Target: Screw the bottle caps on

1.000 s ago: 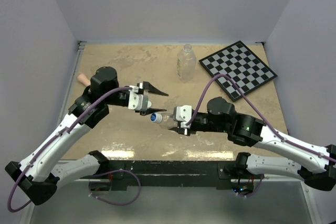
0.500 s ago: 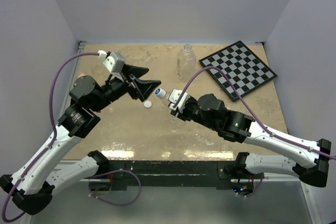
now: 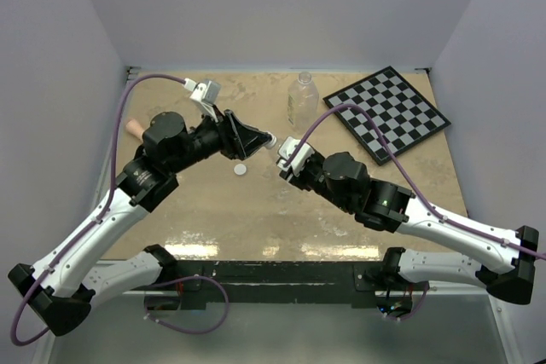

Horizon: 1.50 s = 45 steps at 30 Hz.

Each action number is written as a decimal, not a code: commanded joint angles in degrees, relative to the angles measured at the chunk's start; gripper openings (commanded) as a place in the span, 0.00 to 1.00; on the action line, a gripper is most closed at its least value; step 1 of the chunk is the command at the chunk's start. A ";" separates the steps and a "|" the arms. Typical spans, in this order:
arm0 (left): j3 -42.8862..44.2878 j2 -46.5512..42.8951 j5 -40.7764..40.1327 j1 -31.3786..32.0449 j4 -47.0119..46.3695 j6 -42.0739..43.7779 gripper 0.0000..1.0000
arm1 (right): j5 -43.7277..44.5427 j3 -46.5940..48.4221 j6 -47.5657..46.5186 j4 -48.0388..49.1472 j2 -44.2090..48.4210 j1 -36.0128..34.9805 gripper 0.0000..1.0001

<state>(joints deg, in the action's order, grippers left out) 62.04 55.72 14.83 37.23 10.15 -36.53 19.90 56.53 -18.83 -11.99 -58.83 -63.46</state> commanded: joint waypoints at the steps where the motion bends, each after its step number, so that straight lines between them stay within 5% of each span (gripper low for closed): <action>1: 2.65 0.26 4.06 0.12 -1.63 -3.89 0.60 | 1.98 0.77 1.08 2.85 0.65 0.00 0.00; 16: 3.00 2.28 5.38 0.30 -3.21 -5.30 0.53 | 2.60 0.60 0.99 2.76 0.03 0.00 0.00; 21: 2.91 1.93 4.25 0.21 -3.74 -5.13 0.32 | 1.90 0.33 0.81 2.59 0.12 0.00 0.00; 25: 2.47 0.79 3.80 0.21 -4.87 -2.59 0.00 | -2.21 0.07 0.64 1.53 0.73 0.00 0.00; 27: 1.86 -0.17 5.46 0.21 -6.28 0.05 0.00 | -5.73 -0.37 0.29 1.62 2.04 0.00 0.00; 31: 0.80 -1.67 14.41 0.12 -11.45 8.47 0.00 | -15.57 -1.34 -0.50 2.67 6.52 0.00 0.00; 38: -2.10 -2.55 42.19 0.12 -18.15 27.80 0.00 | -31.13 1.21 -2.09 0.31 9.78 0.00 0.00; 42: -2.63 -2.90 51.34 0.12 -12.90 44.66 0.00 | -35.89 2.18 -2.53 -0.75 9.96 0.00 0.00; 45: -0.44 -1.85 54.16 0.12 -0.45 60.30 0.00 | -38.70 2.53 -2.61 -1.37 10.05 0.00 0.00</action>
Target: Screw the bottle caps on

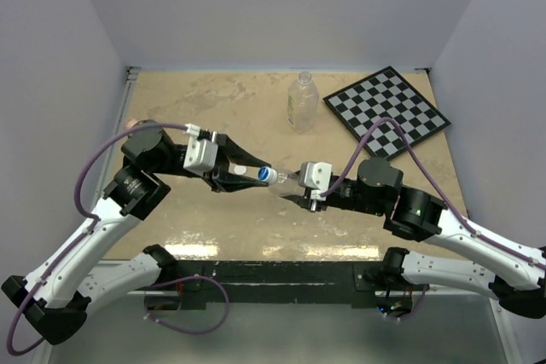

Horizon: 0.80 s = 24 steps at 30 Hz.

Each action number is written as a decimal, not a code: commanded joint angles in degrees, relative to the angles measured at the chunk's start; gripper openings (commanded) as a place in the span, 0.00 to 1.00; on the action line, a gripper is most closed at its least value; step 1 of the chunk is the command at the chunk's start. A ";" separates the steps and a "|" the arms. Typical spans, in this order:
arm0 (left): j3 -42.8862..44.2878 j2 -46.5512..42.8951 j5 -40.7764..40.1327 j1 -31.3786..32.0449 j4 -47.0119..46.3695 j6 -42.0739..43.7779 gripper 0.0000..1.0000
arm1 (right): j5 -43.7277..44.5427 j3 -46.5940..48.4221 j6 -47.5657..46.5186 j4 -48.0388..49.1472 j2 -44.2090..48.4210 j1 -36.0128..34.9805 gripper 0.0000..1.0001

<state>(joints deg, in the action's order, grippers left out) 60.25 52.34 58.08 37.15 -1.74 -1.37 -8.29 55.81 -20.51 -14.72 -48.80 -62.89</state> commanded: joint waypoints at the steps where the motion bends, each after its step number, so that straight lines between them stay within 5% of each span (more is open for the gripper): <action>1: 2.49 2.24 11.17 0.21 15.84 31.01 0.00 | -11.38 3.34 -1.02 1.10 0.02 -0.56 0.00; 4: 6.27 5.31 11.78 0.21 30.17 46.23 0.00 | -14.54 3.60 -1.46 0.57 -0.07 -0.56 0.00; 9: 12.16 11.46 11.26 0.21 47.68 59.96 0.00 | -16.49 3.52 -1.99 -0.13 -0.86 -0.56 0.00; 12: 13.14 11.65 10.12 0.21 48.94 59.03 0.08 | -13.25 3.25 -1.90 -0.22 -1.30 -0.56 0.00; 19: 1.74 0.51 -9.17 0.21 19.36 31.03 0.63 | 3.43 1.85 -0.06 1.88 -1.56 -0.56 0.00; 24: -4.43 -5.75 -25.72 0.12 2.72 9.41 0.83 | 16.00 1.05 1.44 3.64 -3.58 -0.56 0.00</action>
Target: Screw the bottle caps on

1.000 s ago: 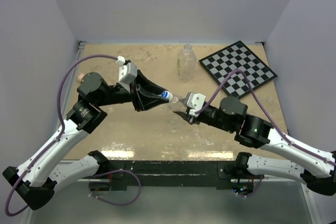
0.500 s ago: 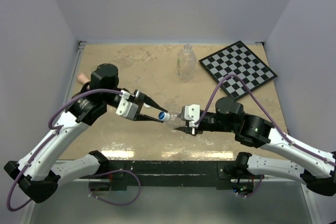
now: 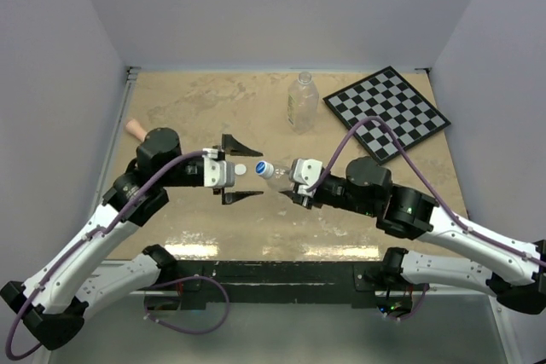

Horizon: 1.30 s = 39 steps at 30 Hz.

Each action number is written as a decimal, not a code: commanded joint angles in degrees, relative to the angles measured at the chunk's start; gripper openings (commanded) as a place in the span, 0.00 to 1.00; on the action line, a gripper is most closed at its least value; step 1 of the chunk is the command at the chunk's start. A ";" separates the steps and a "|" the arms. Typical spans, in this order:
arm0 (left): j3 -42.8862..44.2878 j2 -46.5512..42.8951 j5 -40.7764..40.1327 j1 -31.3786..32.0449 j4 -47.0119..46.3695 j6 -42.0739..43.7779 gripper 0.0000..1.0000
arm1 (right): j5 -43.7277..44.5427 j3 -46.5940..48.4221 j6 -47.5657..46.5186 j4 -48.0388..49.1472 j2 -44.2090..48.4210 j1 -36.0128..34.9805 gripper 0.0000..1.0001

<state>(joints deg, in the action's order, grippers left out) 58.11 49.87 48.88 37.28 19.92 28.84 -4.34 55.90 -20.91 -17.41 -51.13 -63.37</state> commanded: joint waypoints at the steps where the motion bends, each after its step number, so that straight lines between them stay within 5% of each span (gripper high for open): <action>1: -2.30 -3.37 -18.19 -0.10 -21.83 -25.89 0.83 | 14.07 0.97 1.92 6.33 -2.03 -0.08 0.00; 6: -2.29 -3.02 -25.41 -0.01 -26.86 -49.71 0.84 | 23.66 0.44 2.19 7.83 -4.94 -0.08 0.00; 11: -3.01 -2.50 -32.43 0.08 -26.97 -61.35 0.83 | 27.27 -0.18 2.36 9.14 -5.91 -0.08 0.00; 15: -1.15 0.22 -36.84 -0.01 -21.51 -64.43 0.81 | 29.03 -0.44 2.54 9.67 -6.26 -0.08 0.00; 25: -0.89 4.97 -33.76 -0.01 -26.51 -68.22 0.74 | 29.30 -0.88 2.27 10.90 -8.37 -0.08 0.00; 39: 0.61 7.26 -34.03 -0.01 -21.85 -68.13 0.63 | 29.30 -1.58 1.92 12.05 -7.75 -0.08 0.00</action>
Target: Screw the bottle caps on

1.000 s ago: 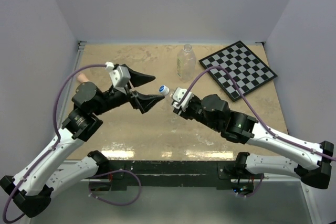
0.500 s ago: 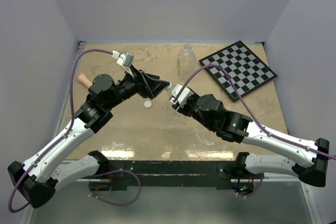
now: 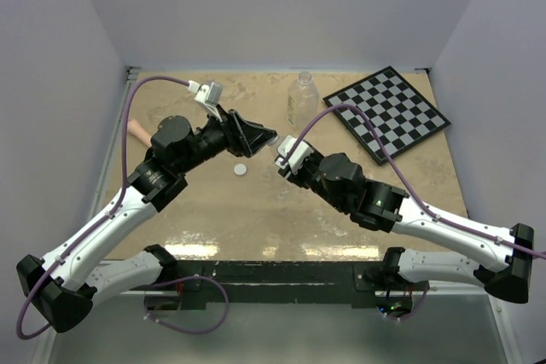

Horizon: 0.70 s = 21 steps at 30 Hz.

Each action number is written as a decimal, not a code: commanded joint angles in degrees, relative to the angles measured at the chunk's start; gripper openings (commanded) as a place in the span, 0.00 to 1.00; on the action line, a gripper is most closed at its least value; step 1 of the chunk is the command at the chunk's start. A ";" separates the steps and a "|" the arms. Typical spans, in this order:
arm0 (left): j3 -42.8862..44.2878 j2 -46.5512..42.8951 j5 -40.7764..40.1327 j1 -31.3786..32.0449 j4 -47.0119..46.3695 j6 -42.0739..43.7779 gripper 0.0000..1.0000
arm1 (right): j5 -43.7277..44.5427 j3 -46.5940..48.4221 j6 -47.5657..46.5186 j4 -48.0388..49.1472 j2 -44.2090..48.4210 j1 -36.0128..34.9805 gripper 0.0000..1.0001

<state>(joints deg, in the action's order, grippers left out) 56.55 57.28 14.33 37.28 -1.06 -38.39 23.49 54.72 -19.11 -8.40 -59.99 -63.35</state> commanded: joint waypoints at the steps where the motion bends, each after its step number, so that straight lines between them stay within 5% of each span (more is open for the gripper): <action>1: 2.24 -0.06 1.14 -0.01 -1.13 -0.98 0.61 | 1.48 -0.49 0.13 3.13 1.01 -0.10 0.00; 8: 2.33 0.20 3.69 0.08 -1.58 -1.07 0.31 | 1.39 -0.23 0.04 2.95 1.10 -0.10 0.00; 15: 2.42 0.73 7.20 0.08 -1.49 -0.55 0.19 | -1.94 0.12 0.66 2.60 1.62 -0.10 0.00; 21: 2.94 1.08 14.92 0.16 -2.72 7.88 0.10 | -10.55 -0.23 0.39 4.09 5.75 -0.10 0.00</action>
<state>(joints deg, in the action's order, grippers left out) 56.86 57.74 20.32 37.12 -2.07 -36.86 21.04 53.91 -19.00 -9.52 -58.19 -63.20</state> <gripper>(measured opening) 0.374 0.427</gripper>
